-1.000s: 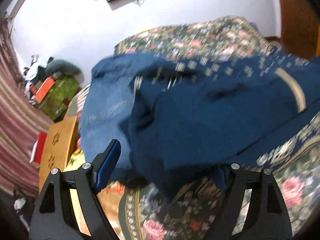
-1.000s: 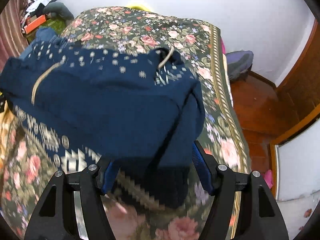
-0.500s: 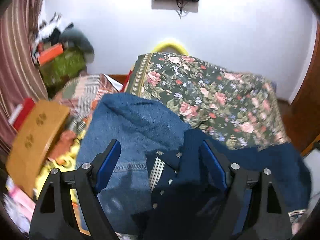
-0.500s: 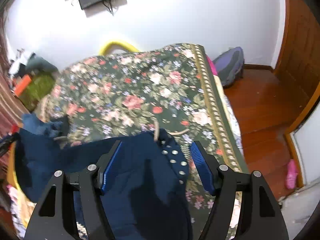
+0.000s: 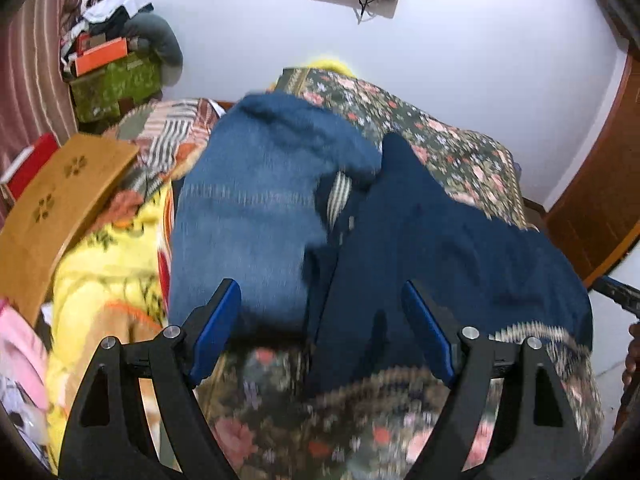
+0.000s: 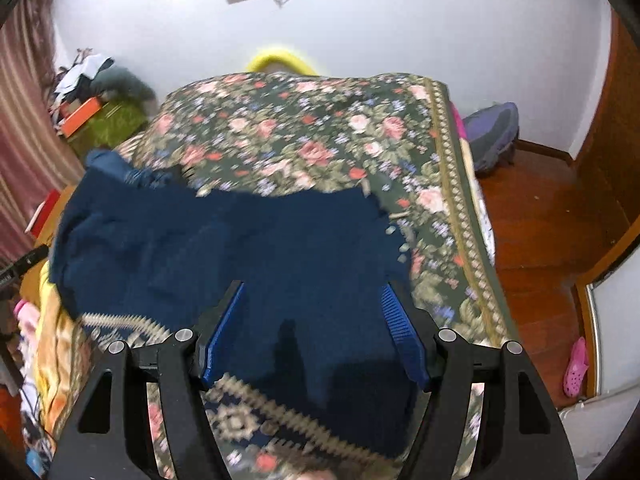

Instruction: Fold large clothes

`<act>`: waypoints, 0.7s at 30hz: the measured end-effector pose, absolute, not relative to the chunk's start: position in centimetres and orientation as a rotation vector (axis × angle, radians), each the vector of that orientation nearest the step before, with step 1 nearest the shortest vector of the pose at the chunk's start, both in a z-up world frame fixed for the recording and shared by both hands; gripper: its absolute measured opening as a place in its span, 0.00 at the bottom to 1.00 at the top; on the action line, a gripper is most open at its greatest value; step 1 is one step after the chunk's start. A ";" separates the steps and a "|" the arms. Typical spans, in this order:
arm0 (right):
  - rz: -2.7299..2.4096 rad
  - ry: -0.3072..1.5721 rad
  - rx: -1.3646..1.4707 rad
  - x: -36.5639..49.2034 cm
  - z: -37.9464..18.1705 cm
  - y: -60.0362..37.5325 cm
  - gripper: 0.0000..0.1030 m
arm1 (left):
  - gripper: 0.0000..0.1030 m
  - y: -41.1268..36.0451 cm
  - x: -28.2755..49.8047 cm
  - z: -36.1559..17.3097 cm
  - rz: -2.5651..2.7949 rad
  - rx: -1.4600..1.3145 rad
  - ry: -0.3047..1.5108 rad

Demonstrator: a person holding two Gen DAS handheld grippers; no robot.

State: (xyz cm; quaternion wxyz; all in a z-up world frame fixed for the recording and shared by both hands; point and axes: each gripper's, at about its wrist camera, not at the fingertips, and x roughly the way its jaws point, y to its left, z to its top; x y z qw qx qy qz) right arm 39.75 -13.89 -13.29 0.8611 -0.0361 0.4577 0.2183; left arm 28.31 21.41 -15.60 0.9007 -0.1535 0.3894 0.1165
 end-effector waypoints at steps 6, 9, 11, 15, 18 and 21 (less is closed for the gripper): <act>0.479 0.994 -0.105 37.8 -14.6 -12.6 0.64 | 0.80 20.9 25.6 -21.1 0.143 -0.428 0.858; 0.479 1.016 -0.111 37.2 -15.4 -12.2 0.64 | 0.80 21.0 25.5 -23.7 0.102 -0.490 0.881; 0.483 1.034 -0.102 37.1 -15.9 -12.1 0.64 | 0.80 21.1 25.9 -25.5 0.065 -0.536 0.890; 0.476 1.053 -0.094 37.0 -16.7 -12.1 0.64 | 0.80 21.1 27.0 -27.7 -0.007 -0.602 0.863; 0.467 1.071 -0.089 37.3 -17.3 -12.0 0.64 | 0.80 20.9 28.2 -28.3 -0.067 -0.629 0.837; 0.458 1.084 -0.092 37.5 -17.7 -11.9 0.64 | 0.80 20.9 29.0 -28.0 -0.121 -0.634 0.796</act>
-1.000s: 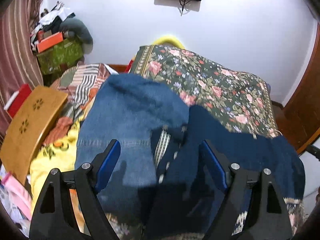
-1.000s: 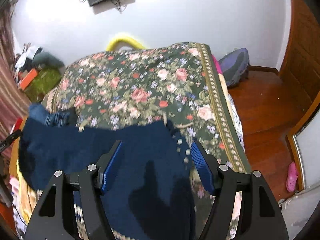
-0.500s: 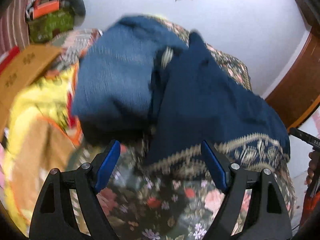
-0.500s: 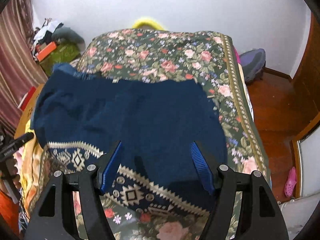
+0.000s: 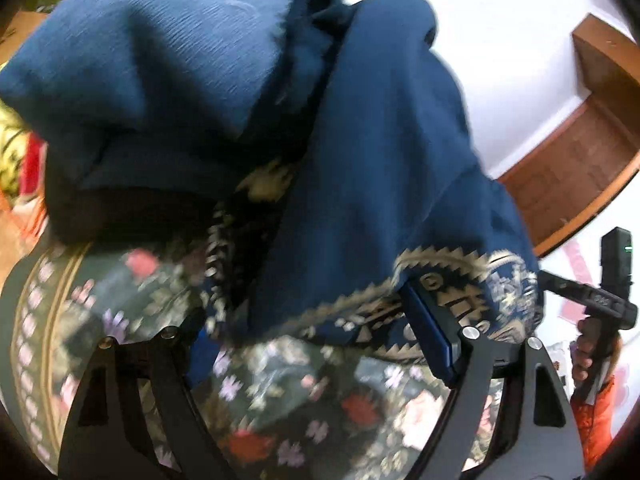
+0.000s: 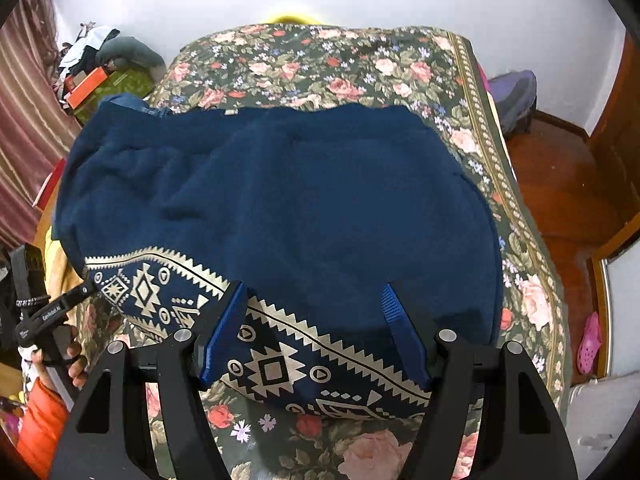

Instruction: Fold large clothes

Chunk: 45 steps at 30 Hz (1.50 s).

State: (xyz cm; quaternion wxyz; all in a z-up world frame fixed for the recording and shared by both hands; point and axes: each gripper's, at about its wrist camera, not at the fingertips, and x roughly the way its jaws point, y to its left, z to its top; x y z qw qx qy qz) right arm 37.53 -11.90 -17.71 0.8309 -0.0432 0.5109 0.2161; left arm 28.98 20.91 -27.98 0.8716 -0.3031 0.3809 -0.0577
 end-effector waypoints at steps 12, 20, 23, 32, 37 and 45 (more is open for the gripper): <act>0.483 1.053 -0.139 37.0 -16.5 -9.5 0.64 | 0.28 22.6 29.3 -23.0 -0.204 -0.754 0.702; 0.523 0.984 -0.131 36.2 -13.7 -6.8 0.64 | 0.12 19.4 27.8 -15.1 -0.180 -0.623 0.659; 0.543 0.976 -0.132 36.3 -13.7 -5.6 0.64 | 0.12 17.2 28.5 -12.1 -0.163 -0.570 0.638; 0.606 1.103 -0.229 37.1 -19.5 -2.2 0.64 | 0.12 10.1 30.5 -8.3 -0.159 -0.326 0.623; 0.674 1.115 -0.202 37.6 -18.8 -4.5 0.64 | 0.11 6.1 32.8 -7.8 -0.193 -0.245 0.648; 0.453 0.932 -0.145 36.9 -13.5 -15.3 0.64 | 0.11 -4.9 36.6 -6.9 -0.361 -0.101 0.669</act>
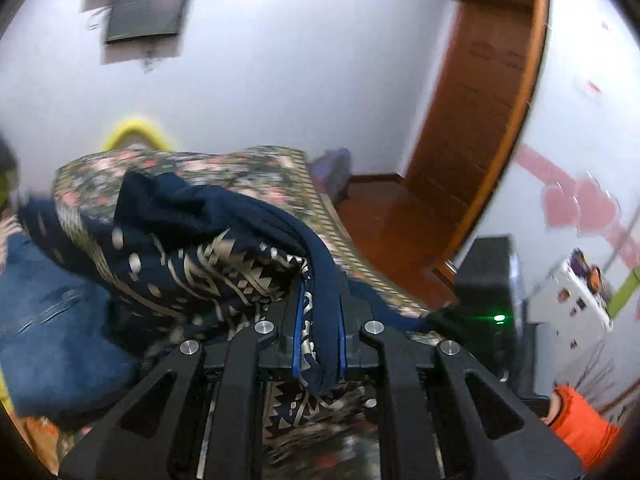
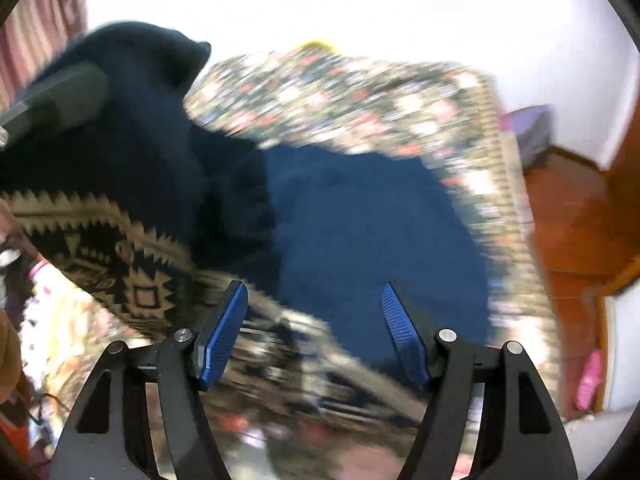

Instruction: Fold large clothes

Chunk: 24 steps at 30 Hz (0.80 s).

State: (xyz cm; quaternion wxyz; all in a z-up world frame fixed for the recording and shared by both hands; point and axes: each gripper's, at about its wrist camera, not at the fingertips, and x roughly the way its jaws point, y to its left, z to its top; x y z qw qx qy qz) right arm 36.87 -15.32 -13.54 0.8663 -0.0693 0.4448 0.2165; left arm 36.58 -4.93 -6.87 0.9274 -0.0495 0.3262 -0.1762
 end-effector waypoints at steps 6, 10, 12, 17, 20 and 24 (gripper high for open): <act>0.278 0.916 -0.188 35.6 -13.0 -22.8 0.64 | 0.11 -13.0 39.0 -10.6 -0.492 -0.040 0.791; 0.225 0.965 -0.139 34.9 -13.5 -26.5 0.64 | 0.12 -15.3 40.0 -14.9 -0.499 0.005 0.936; 0.224 0.970 -0.110 34.8 -13.4 -27.5 0.64 | 0.15 -15.8 39.5 -16.0 -0.481 0.052 0.955; 0.257 0.939 -0.057 34.8 -11.7 -28.3 0.64 | 0.34 -16.3 36.7 -14.6 -0.482 0.166 0.904; 0.307 0.901 -0.034 34.8 -10.0 -27.1 0.64 | 0.44 -15.7 35.1 -12.8 -0.480 0.179 0.863; 0.393 0.872 -0.021 35.1 -8.7 -24.7 0.64 | 0.64 -12.6 33.5 -10.5 -0.407 0.142 0.797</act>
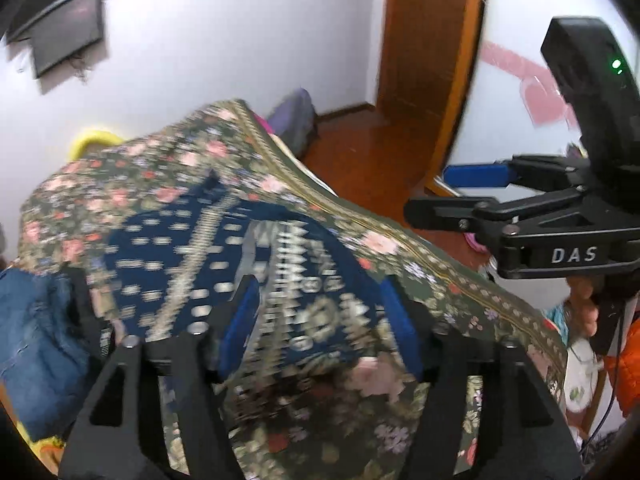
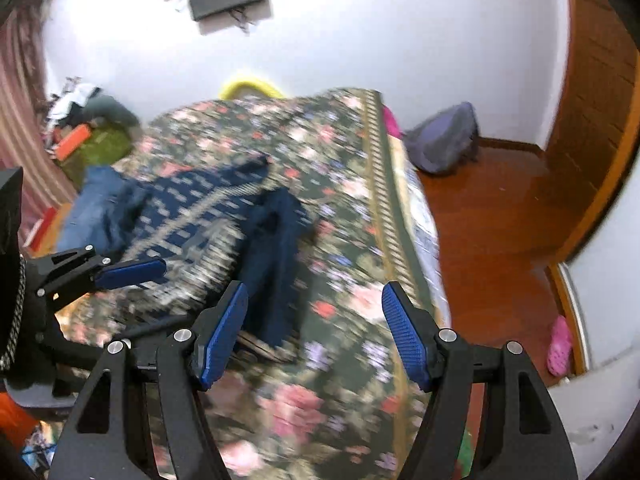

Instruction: Fold large clothes

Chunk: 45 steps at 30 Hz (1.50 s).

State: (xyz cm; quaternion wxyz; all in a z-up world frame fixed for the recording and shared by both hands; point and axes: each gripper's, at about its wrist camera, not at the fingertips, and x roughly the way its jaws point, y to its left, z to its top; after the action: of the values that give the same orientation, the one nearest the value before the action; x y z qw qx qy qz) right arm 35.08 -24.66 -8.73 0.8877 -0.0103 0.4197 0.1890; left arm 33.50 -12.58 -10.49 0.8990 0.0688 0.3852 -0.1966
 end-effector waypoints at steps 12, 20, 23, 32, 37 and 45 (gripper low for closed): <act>0.518 0.989 -0.023 39.9 -12.3 -16.7 0.64 | 0.64 0.2 36.4 -12.5 -0.142 -0.077 0.881; 0.495 1.140 0.087 42.4 -17.5 -19.9 0.67 | 0.64 4.1 38.9 -18.4 -0.221 -0.435 1.004; 0.476 1.152 0.104 42.6 -18.8 -21.4 0.89 | 0.67 4.5 40.1 -19.9 -0.272 -0.562 1.024; 0.577 1.240 0.300 44.2 -20.4 -22.0 0.92 | 0.90 2.7 43.2 -22.7 -0.286 -0.598 1.087; 0.639 1.258 0.378 44.2 -20.2 -21.6 0.73 | 0.85 3.2 44.0 -23.9 -0.314 -0.721 1.135; 0.679 1.222 0.283 42.5 -16.1 -19.8 0.29 | 0.57 3.8 42.3 -18.3 -0.307 -0.608 1.089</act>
State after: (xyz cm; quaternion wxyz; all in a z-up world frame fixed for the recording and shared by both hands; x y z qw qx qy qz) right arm 42.53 -19.80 -16.13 0.7563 0.1297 0.5605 0.3114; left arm 42.29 3.78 -18.27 0.8008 -0.2833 0.5079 -0.1431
